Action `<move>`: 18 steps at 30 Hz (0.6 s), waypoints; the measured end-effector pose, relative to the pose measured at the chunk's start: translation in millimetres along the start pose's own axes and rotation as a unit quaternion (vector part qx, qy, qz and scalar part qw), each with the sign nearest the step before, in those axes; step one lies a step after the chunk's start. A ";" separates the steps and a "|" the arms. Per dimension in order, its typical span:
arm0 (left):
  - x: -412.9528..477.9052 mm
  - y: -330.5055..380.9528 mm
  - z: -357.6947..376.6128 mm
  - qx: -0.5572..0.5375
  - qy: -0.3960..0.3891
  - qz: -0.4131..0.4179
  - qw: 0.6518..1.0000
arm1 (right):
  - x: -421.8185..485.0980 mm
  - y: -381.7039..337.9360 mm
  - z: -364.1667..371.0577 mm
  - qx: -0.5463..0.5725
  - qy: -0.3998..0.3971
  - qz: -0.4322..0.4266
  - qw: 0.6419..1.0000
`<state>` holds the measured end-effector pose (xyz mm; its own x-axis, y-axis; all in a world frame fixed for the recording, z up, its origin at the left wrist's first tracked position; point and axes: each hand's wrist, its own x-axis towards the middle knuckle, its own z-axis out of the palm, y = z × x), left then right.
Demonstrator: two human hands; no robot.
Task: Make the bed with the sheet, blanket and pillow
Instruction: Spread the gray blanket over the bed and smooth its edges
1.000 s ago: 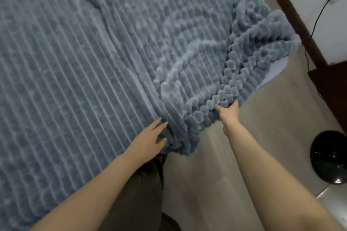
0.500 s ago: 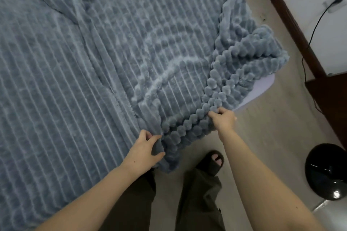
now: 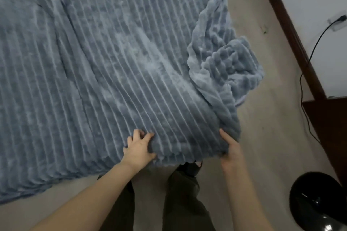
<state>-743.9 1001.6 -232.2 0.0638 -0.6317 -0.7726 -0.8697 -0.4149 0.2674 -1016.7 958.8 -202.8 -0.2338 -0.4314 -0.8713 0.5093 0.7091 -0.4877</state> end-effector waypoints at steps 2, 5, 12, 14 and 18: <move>2.9 19.1 8.5 -0.024 0.041 0.000 0.999 | 18.8 -4.4 -25.0 -0.052 0.096 0.017 0.994; 7.8 46.5 18.1 -0.093 0.014 0.029 0.995 | 45.9 -8.0 -57.7 -0.145 0.134 0.025 0.980; 16.1 98.6 27.5 -0.131 -0.034 0.076 0.988 | 88.3 -64.1 -73.4 -0.346 0.036 -0.096 0.933; 19.1 113.8 27.3 -0.159 -0.030 0.083 0.983 | 95.6 -93.8 -59.8 -0.360 0.032 -0.170 0.917; 32.9 150.8 20.7 -0.196 0.019 0.115 0.974 | 122.1 -150.7 -19.7 -0.372 0.049 -0.279 0.884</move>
<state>-883.1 931.8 -229.2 -0.0861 -0.7583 -0.6462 -0.6100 -0.4727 0.6360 -1138.4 810.3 -236.8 -0.3658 -0.8052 -0.4667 -0.3850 0.5875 -0.7118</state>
